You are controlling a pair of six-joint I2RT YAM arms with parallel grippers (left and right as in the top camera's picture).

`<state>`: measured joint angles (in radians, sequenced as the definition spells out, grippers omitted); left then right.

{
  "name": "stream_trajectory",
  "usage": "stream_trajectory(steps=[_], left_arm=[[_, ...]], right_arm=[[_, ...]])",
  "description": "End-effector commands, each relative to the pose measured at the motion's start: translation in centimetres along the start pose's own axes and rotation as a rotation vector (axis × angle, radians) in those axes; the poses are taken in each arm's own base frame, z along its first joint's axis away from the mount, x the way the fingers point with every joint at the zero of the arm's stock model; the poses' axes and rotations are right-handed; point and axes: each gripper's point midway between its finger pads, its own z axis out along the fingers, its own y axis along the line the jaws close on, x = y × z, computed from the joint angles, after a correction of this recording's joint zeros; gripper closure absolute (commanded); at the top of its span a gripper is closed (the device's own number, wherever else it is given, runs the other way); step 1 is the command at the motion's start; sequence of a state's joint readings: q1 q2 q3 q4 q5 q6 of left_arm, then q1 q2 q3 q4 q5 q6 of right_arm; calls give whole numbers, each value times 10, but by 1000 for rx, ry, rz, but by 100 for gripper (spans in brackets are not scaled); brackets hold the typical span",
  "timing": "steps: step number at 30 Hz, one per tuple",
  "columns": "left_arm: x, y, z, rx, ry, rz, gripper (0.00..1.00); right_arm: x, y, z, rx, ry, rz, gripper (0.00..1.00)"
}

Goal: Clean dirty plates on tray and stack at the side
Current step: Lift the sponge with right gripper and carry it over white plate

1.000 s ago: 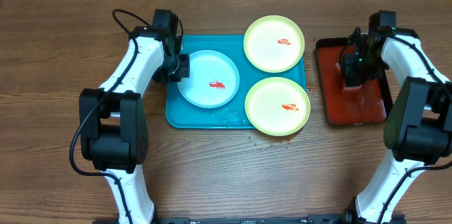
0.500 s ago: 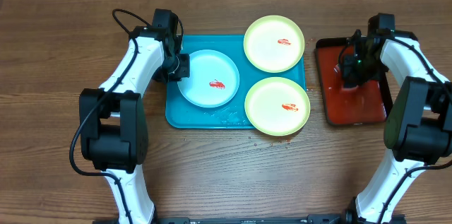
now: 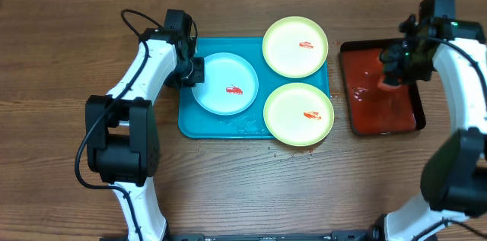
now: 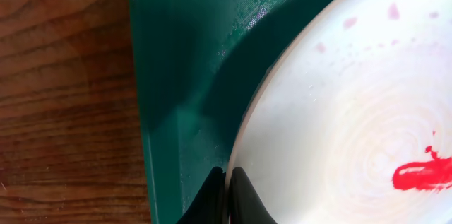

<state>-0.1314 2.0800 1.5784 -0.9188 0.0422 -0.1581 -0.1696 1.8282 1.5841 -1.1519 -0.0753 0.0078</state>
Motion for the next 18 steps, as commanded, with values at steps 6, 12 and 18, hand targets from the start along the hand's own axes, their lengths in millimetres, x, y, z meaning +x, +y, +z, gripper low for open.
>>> stream_trajectory(steps=[6, 12, 18], left_arm=[[-2, -9, 2, 35, 4, -14, 96], [-2, -9, 2, 35, 4, -15, 96], [-2, -10, 2, 36, 4, -42, 96]], right_arm=[[3, -3, -56, 28, -99, 65, 96], [8, -9, -55, 58, -109, 99, 96], [19, -18, -18, 89, -89, 149, 96]])
